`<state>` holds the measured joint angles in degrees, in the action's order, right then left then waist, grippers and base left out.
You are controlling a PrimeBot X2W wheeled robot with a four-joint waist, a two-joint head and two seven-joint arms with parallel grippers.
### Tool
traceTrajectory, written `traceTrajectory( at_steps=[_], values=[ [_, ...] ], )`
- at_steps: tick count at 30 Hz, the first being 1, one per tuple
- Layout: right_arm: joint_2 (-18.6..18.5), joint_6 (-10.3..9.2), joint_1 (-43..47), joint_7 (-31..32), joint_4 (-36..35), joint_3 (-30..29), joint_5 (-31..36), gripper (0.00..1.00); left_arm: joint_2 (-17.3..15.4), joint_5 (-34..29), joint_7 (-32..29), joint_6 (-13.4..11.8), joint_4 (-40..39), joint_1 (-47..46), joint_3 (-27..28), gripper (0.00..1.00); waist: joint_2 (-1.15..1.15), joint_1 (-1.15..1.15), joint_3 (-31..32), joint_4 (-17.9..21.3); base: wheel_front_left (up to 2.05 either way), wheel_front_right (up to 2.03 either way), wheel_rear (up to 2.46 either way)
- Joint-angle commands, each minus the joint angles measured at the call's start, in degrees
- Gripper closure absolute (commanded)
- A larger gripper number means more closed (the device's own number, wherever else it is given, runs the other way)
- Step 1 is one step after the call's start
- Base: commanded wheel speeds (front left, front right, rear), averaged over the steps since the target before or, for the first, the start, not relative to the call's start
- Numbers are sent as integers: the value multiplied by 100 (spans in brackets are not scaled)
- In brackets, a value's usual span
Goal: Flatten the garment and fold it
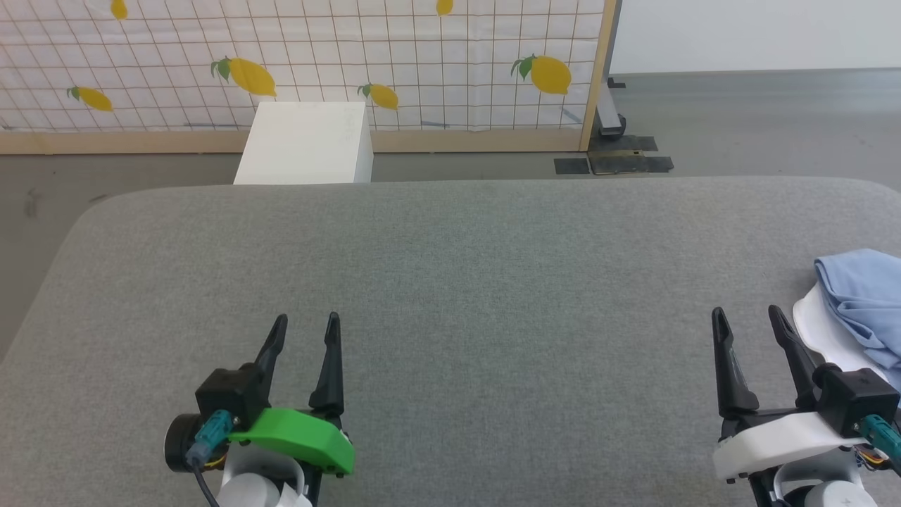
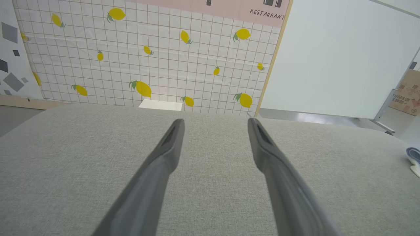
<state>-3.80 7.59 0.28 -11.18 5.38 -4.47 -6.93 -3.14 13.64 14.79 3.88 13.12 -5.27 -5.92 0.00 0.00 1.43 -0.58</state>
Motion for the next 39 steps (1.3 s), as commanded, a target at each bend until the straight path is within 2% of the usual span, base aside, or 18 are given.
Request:
traceTrajectory(
  at_steps=[1,13,14,39],
  values=[
    [36,-10,73,-32,-48,-10,49,0,25,52,20,-52,28,34,-22,0,0,0,-26,-5,0,0,0],
    [80,-10,39,7,-95,-24,64,0,25,132,20,-99,125,-41,-89,0,0,0,-87,-22,0,0,0],
    [69,0,-1,7,-62,-20,33,100,2,57,-2,-67,116,-7,-76,100,0,0,-88,-21,0,0,0],
    [70,-1,-4,96,-96,18,86,100,2,-63,-126,-92,0,36,-18,100,0,0,-93,-14,0,0,0]
  ],
)
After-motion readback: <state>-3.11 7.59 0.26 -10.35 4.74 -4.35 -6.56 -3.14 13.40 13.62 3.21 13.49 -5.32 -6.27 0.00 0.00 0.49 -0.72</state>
